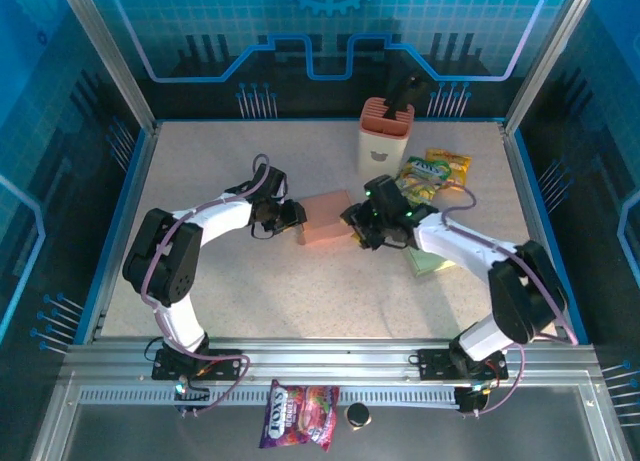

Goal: Fold the paper box

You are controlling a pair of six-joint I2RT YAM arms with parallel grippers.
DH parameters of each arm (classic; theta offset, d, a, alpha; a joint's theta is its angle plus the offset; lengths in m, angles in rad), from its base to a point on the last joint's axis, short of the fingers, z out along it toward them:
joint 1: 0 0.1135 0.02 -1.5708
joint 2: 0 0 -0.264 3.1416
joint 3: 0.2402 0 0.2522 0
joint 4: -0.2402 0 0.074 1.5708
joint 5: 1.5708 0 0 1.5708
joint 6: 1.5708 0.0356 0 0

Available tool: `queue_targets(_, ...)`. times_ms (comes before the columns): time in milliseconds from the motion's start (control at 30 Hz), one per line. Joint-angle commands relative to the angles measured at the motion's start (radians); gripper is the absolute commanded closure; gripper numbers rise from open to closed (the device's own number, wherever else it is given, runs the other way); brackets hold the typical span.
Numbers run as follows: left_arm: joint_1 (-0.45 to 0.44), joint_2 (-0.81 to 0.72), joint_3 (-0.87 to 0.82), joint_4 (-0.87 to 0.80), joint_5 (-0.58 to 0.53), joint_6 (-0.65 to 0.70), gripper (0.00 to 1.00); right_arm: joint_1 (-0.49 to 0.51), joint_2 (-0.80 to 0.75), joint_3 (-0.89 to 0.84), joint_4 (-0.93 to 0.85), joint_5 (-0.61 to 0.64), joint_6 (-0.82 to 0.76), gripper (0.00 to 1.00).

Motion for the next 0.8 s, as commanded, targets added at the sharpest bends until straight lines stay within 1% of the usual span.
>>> queue_targets(0, 0.006, -0.008, -0.018, 0.002, -0.023, 0.035, 0.61, -0.072, -0.064, 0.075, -0.175, -0.009, -0.428, 0.42)
queue_targets(67, 0.006, -0.006, -0.022, 0.012, -0.015, 0.04, 0.62, -0.121, -0.015, 0.123, -0.189, -0.063, -0.624, 0.41)
queue_targets(167, 0.006, 0.001, -0.017, 0.019, -0.006, 0.047, 0.62, -0.14, 0.127, 0.256, -0.297, -0.067, -0.881, 0.41)
queue_targets(267, 0.006, 0.007, -0.007, 0.018, -0.002, 0.058, 0.62, -0.142, 0.262, 0.36, -0.361, -0.069, -1.038, 0.41)
queue_targets(433, 0.007, 0.01, -0.004, 0.019, 0.008, 0.081, 0.63, -0.149, 0.401, 0.452, -0.367, -0.083, -1.126, 0.42)
queue_targets(567, 0.007, 0.025, -0.002, 0.026, 0.032, 0.094, 0.68, -0.151, 0.474, 0.498, -0.372, -0.101, -1.137, 0.45)
queue_targets(633, 0.008, 0.031, 0.0, 0.028, 0.041, 0.094, 0.69, -0.151, 0.492, 0.501, -0.361, -0.118, -1.133, 0.47)
queue_targets(767, 0.009, 0.035, 0.0, 0.035, 0.045, 0.093, 0.71, -0.151, 0.512, 0.499, -0.351, -0.139, -1.128, 0.54)
